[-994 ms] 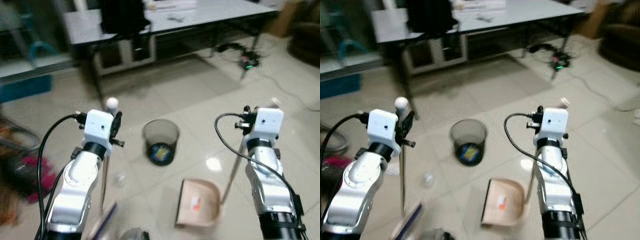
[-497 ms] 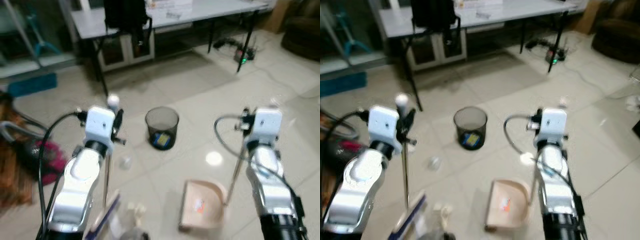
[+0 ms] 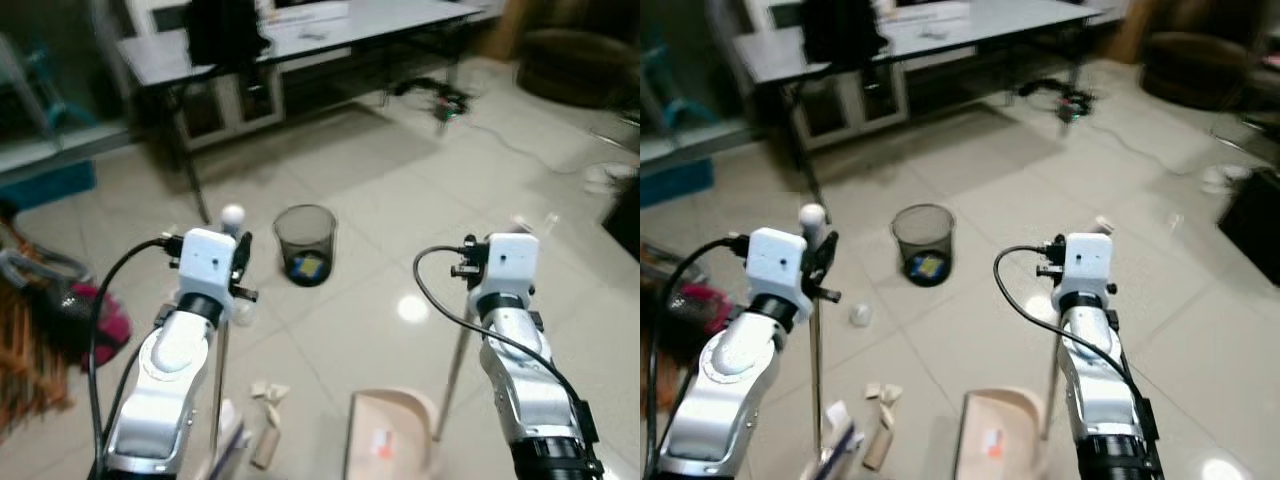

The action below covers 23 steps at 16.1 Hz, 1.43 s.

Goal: Sweep floor

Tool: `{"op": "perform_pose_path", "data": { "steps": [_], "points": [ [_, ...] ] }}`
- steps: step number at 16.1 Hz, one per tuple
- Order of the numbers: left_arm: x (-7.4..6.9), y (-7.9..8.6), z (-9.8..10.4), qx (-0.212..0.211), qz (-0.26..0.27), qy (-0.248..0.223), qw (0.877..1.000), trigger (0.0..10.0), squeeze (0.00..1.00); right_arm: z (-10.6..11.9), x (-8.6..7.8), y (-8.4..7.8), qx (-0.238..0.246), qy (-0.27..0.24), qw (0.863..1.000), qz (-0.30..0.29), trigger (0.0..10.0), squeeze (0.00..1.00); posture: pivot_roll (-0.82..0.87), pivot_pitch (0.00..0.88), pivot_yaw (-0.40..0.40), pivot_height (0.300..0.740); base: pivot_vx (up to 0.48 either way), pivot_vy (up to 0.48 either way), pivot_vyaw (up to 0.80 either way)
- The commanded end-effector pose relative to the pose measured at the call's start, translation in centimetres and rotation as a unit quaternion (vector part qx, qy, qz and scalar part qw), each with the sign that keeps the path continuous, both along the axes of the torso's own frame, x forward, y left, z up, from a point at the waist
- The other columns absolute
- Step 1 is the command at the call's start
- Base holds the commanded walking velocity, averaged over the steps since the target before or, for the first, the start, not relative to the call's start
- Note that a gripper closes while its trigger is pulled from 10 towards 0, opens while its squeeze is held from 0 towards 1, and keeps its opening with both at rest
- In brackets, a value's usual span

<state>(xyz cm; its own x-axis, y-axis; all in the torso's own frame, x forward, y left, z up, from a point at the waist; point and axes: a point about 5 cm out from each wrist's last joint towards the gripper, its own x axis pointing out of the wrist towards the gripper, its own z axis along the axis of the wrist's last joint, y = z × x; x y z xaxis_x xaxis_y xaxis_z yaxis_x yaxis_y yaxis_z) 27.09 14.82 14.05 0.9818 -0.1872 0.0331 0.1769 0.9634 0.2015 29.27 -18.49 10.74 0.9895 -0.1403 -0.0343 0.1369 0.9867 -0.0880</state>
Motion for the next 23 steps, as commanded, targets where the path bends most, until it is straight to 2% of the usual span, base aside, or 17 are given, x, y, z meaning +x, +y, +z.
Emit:
{"op": "perform_pose_path", "data": {
  "steps": [1,6,10,23],
  "points": [
    [0.1,0.3,0.0,0.008,0.007,0.0,1.0,10.0,0.0,0.4,0.1,0.9,0.0,0.002,1.0,0.024,10.0,0.0,-0.03,0.011,0.048,0.74,0.0,0.0,0.0],
    [0.5,0.3,0.1,0.007,0.008,-0.002,1.0,10.0,0.0,0.2,0.0,1.6,0.033,0.007,0.999,0.034,10.0,0.0,-0.03,0.009,0.049,0.74,0.0,0.286,0.0],
    [0.3,0.6,-0.1,0.012,0.014,0.0,1.0,10.0,0.0,0.0,0.0,1.9,0.038,0.017,0.998,0.043,10.0,0.0,-0.03,0.008,0.041,0.74,0.0,0.463,0.0],
    [0.9,1.2,-0.2,0.021,0.022,-0.002,1.0,10.0,0.0,0.0,0.0,2.0,0.046,0.018,0.998,0.043,10.0,0.0,-0.03,0.0,0.048,0.74,0.0,0.465,-0.51]
  ]
}}
